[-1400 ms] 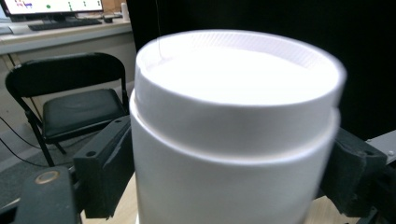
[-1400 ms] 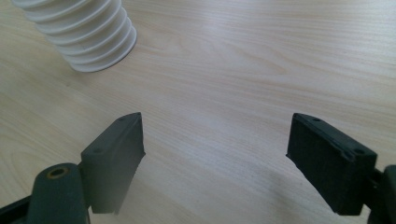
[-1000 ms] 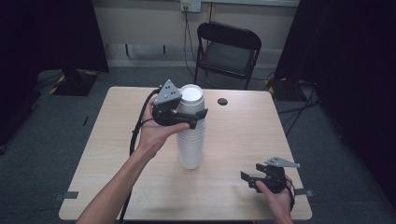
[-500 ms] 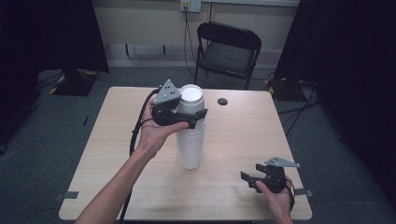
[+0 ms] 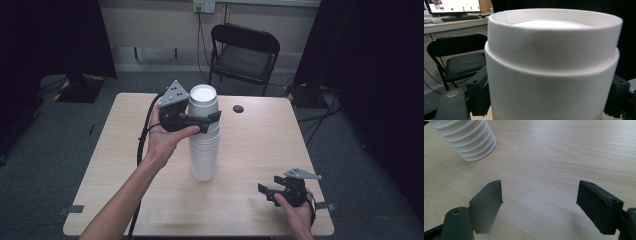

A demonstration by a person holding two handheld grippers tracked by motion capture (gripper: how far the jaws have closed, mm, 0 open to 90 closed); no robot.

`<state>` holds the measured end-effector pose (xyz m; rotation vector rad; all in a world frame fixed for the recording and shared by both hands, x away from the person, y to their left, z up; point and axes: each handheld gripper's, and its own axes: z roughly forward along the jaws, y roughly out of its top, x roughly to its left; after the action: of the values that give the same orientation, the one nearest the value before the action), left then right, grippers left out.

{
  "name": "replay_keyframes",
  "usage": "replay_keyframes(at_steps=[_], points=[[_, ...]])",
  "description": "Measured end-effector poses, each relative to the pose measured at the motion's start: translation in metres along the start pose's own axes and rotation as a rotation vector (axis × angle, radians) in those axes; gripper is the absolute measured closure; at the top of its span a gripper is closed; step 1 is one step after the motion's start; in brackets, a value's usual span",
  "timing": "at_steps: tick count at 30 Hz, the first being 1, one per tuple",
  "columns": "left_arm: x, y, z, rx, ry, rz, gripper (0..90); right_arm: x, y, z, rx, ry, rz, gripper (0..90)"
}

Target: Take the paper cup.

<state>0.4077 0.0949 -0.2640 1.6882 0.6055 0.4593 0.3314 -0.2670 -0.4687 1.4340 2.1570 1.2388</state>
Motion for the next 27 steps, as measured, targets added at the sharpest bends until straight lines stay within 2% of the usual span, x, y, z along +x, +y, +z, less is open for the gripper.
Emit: replay_keyframes(at_steps=[2,6,10,17,20,27], points=[[0.0,0.001,0.0,0.002,-0.019,-0.001,17.0,0.0,0.0,0.0,-0.002,-0.001,0.0,20.1],[0.002,0.003,-0.002,0.006,-0.021,0.0,17.0,0.0,0.0,0.0,-0.002,0.001,-0.005,20.1],[0.001,0.005,-0.003,-0.01,-0.019,0.007,17.2,0.001,0.0,0.0,0.001,0.0,-0.01,20.1],[-0.001,0.01,-0.008,-0.05,0.006,0.033,17.2,0.001,0.0,0.0,0.0,0.005,-0.004,20.1],[-0.004,0.013,-0.01,-0.076,0.036,0.038,17.2,0.001,0.0,0.0,0.002,0.006,-0.004,20.1],[-0.005,0.019,-0.013,-0.095,0.027,0.039,17.3,0.002,0.001,0.001,0.002,0.003,-0.01,20.0]])
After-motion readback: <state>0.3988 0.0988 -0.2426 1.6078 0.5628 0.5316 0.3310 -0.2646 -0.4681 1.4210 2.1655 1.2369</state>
